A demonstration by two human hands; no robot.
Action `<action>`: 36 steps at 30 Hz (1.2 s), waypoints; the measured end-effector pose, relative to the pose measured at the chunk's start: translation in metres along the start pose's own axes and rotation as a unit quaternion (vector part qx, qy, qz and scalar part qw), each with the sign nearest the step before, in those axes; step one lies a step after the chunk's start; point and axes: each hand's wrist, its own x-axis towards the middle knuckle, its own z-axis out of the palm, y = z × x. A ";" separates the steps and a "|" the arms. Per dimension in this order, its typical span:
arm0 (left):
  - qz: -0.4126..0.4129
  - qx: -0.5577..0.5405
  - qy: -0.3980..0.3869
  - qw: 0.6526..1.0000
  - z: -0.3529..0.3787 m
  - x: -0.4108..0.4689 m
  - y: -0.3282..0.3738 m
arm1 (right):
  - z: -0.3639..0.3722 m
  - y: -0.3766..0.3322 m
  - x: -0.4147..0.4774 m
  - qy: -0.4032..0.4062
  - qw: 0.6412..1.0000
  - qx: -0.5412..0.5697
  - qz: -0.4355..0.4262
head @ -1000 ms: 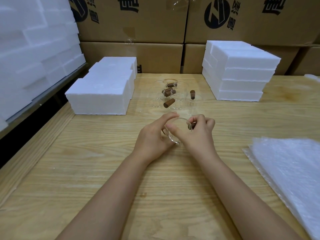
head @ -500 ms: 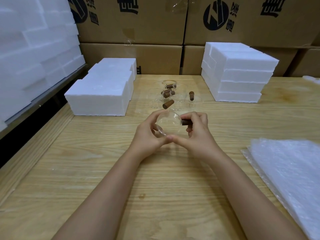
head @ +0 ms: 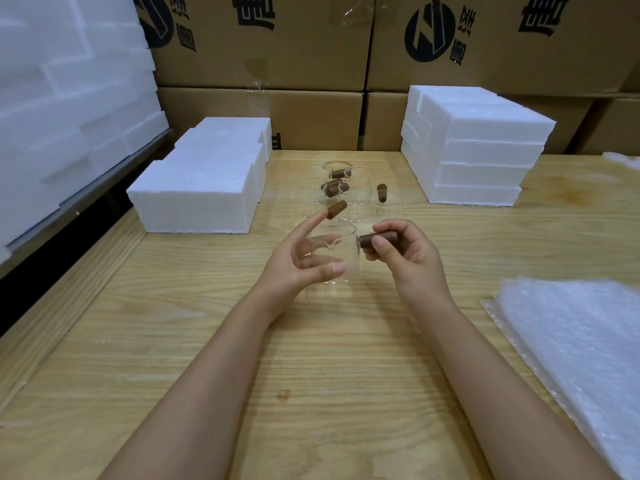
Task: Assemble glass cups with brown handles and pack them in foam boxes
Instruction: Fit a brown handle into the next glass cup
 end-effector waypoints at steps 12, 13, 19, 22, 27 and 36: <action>0.026 0.046 -0.037 0.998 0.011 0.001 -0.008 | 0.000 0.005 0.005 0.103 0.988 0.056 0.098; 0.042 0.080 -0.010 0.996 0.014 0.000 -0.009 | 0.000 0.006 0.005 0.108 0.986 0.057 0.112; 0.113 0.208 0.055 0.970 0.016 0.000 -0.008 | 0.001 0.007 0.005 0.111 0.978 0.036 0.176; 0.133 0.214 0.066 0.966 0.018 -0.001 -0.008 | 0.002 0.006 0.005 0.121 0.973 0.033 0.196; 0.168 0.213 0.089 0.958 0.020 0.000 -0.009 | 0.011 0.002 0.004 0.111 0.973 0.053 0.195; 0.226 0.261 0.083 0.935 0.025 -0.002 -0.008 | 0.024 -0.001 -0.003 0.118 0.982 -0.042 0.145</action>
